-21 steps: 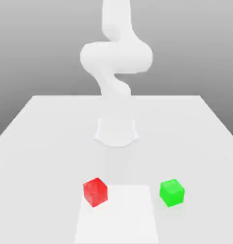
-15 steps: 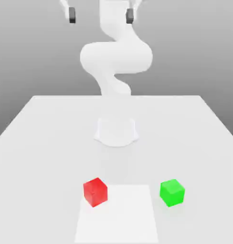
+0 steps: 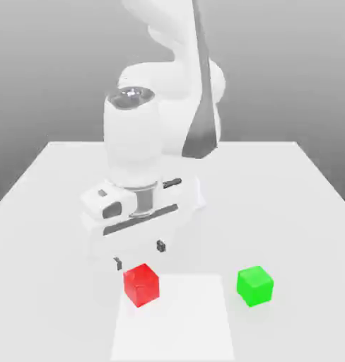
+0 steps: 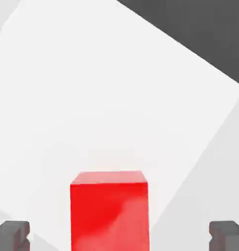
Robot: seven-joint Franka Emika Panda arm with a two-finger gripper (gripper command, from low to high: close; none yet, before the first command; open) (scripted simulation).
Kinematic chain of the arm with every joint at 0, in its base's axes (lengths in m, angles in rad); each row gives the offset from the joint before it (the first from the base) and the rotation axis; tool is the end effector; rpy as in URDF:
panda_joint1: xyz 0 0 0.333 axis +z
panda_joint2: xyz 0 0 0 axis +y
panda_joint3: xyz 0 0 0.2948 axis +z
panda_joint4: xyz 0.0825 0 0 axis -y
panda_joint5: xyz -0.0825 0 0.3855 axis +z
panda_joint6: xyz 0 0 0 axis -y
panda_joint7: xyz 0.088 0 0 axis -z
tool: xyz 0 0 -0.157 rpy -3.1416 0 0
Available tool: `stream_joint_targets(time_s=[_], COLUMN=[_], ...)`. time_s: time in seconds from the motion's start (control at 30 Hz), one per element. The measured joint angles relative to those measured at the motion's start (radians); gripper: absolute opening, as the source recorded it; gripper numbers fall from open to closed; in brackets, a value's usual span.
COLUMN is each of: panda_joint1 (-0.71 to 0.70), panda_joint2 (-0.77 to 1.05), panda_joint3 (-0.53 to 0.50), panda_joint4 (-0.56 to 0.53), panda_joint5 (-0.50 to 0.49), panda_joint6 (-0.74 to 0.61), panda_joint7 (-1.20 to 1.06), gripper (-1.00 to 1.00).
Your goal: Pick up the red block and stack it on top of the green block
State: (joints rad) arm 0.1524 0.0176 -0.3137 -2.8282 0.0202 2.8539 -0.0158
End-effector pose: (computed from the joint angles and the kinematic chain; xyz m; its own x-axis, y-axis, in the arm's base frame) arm 0.3633 -0.0611 0.1256 0.9864 -0.1640 0.0090 -0.1640 -0.9865 -0.0003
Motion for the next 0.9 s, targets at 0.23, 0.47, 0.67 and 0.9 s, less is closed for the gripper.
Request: stream_joint_targets(time_s=[0.23, 0.47, 0.67, 0.9], panda_joint1=[-0.068, -0.11, -0.059, -0.052], panda_joint2=[0.161, 0.204, 0.128, -0.026], panda_joint3=[0.117, 0.17, 0.097, 0.043], panda_joint4=[0.023, 0.028, 0.019, -0.008], panda_joint5=[0.19, 0.231, 0.144, -0.028], panda_joint6=[0.129, 0.162, 0.102, -0.023], panda_joint7=[-0.142, -0.17, -0.109, 0.017], gripper=[0.0, -1.0, -1.0, -1.0])
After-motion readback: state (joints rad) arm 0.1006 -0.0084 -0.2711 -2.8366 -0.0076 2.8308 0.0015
